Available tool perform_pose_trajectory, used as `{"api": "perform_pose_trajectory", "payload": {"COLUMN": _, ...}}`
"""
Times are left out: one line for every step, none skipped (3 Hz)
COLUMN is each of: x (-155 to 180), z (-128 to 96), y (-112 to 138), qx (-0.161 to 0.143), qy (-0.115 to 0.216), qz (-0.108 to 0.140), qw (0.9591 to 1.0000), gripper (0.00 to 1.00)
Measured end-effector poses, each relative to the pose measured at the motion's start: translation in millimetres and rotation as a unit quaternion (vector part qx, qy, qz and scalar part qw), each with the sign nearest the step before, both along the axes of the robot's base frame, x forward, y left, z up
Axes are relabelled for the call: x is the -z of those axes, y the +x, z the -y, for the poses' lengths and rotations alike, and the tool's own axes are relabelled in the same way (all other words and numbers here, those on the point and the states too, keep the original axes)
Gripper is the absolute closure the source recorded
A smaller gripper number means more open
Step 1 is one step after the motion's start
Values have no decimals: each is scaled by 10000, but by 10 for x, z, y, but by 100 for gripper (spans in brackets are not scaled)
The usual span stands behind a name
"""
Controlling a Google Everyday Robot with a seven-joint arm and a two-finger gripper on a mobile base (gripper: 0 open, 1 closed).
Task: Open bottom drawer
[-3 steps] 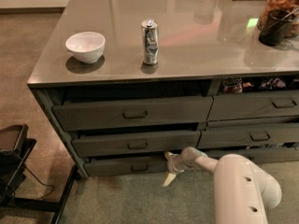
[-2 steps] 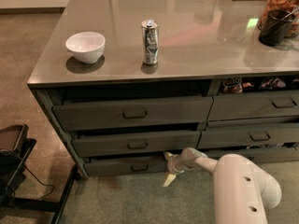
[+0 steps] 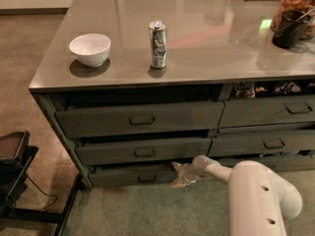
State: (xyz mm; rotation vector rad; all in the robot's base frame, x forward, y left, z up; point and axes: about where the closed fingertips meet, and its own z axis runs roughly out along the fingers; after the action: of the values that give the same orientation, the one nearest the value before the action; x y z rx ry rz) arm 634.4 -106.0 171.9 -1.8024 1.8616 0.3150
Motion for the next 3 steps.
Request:
{"api": "perform_pose_trajectory", "payload": {"x": -74, "z": 43, "y": -27, "qx": 9, "qy": -7, "qz": -42, "qw": 10000, "gripper": 73}}
{"api": "perform_pose_trajectory", "payload": {"x": -126, "z": 46, "y": -16, "qx": 9, "qy": -6, "qz": -43, "qw": 10000, "gripper": 96}}
{"api": "perform_pose_trajectory", "payload": {"x": -148, "z": 41, "y": -30, "qx": 9, "qy": -6, "qz": -43, "qw": 10000, "gripper": 100}}
